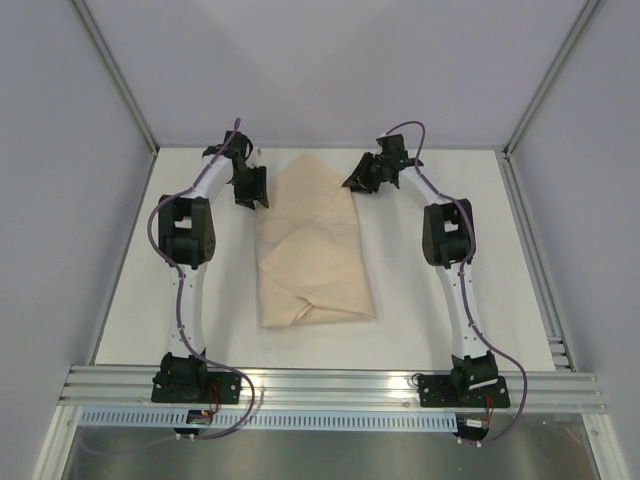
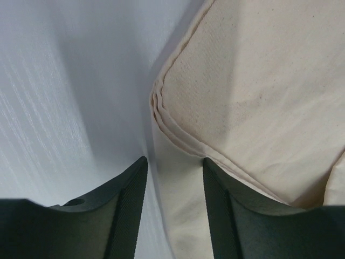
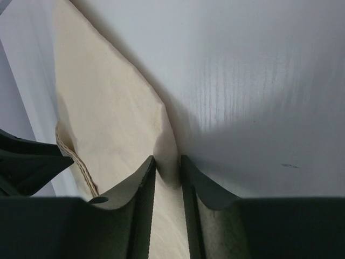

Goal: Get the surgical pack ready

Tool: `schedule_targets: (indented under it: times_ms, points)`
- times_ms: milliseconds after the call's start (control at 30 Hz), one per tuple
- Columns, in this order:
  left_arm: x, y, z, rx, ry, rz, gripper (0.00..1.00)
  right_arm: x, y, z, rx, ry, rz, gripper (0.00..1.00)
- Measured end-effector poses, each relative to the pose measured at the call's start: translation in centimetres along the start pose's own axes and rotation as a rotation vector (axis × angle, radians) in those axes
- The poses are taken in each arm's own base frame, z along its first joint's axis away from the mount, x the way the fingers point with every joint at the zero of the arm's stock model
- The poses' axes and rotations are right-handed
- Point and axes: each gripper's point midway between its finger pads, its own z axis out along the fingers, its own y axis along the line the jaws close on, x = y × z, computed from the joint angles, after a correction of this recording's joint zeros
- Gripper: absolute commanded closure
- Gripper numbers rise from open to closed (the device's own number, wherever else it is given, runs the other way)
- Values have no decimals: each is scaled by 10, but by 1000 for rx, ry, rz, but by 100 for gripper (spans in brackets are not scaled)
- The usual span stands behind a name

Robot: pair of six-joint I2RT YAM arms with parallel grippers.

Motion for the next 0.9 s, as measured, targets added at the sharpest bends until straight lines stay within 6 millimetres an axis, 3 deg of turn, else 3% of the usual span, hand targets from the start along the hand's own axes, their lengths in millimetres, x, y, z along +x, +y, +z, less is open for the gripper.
schedule_targets:
  times_ms: [133, 167, 233, 400, 500, 633, 733, 900]
  points:
    - [0, -3, 3, 22, 3, -8, 75, 2, -1, 5, -17, 9, 12, 92]
    - [0, -4, 4, 29, 3, -8, 88, 2, -1, 5, -16, 10, 16, 99]
    - [0, -6, 4, 45, 5, -5, 100, 3, -2, 5, -20, 14, 19, 100]
    - [0, -9, 2, 76, -8, 31, 100, 4, -3, 3, -29, 21, 20, 99]
    - [-1, -15, -9, 110, -25, 58, 100, 4, -3, -6, -26, 23, 26, 100]
    - [-4, -30, -48, 175, -81, 98, 100, 2, 11, -33, -40, 13, 11, 100]
    - [-6, -43, -84, 224, -129, 143, 100, 1, 34, -67, -71, -7, -19, 100]
    - [9, -59, -128, 305, -171, 231, 100, 6, 71, -119, -132, -39, -84, 99]
